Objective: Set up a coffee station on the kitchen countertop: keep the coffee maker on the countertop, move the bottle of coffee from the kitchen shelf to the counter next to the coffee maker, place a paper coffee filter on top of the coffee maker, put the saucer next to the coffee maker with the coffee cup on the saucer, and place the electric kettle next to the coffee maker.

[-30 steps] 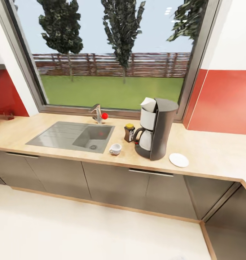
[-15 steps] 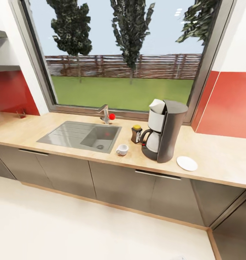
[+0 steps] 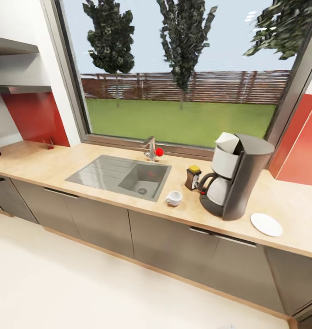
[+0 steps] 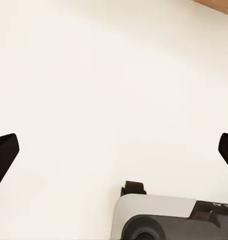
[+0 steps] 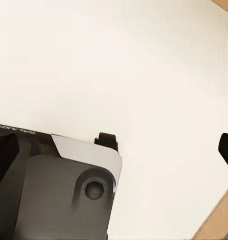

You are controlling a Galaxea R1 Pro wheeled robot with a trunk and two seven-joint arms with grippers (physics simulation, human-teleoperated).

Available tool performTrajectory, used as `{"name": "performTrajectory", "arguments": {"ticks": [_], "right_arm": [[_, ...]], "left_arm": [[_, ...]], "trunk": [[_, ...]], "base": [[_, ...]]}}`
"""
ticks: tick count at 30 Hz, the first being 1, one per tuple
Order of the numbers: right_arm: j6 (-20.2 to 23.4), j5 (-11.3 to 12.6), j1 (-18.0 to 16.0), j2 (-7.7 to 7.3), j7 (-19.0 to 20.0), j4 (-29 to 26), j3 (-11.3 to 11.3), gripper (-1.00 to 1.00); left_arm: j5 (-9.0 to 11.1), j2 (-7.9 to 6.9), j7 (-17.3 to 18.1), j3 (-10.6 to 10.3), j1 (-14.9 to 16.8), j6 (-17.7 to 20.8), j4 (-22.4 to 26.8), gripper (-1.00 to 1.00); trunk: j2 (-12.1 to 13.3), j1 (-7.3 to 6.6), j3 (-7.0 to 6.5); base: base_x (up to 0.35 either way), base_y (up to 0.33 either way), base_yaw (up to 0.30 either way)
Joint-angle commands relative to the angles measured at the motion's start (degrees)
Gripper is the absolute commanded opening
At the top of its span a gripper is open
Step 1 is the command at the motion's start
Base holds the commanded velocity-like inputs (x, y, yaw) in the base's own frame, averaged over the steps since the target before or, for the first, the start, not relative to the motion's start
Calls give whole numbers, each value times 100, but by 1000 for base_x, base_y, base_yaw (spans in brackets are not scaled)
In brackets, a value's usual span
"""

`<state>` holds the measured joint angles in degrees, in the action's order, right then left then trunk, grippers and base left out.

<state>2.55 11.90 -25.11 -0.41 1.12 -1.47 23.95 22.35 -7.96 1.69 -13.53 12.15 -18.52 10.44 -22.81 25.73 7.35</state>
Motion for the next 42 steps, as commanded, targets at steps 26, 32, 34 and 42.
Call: {"name": "performTrajectory", "arguments": {"ticks": [26,32,34,42], "right_arm": [[27,58,-3,-3,12,-11,48,100],[35,58,-2,-3,20,-11,48,100],[35,58,-1,-3,20,-11,48,100],[35,58,-1,2,27,-11,48,100]], "left_arm": [[306,-46,77,-28,7,-21,-7,100],[306,-54,77,-27,7,-15,-7,100],[308,-55,77,-24,7,-13,-7,100],[308,-56,77,-18,6,-11,-7,100]], "trunk": [[-10,6,-140],[-10,6,-151],[-10,6,-151],[-10,6,-152]], "base": [[180,277,202],[216,296,260],[223,292,278],[238,266,279]]}}
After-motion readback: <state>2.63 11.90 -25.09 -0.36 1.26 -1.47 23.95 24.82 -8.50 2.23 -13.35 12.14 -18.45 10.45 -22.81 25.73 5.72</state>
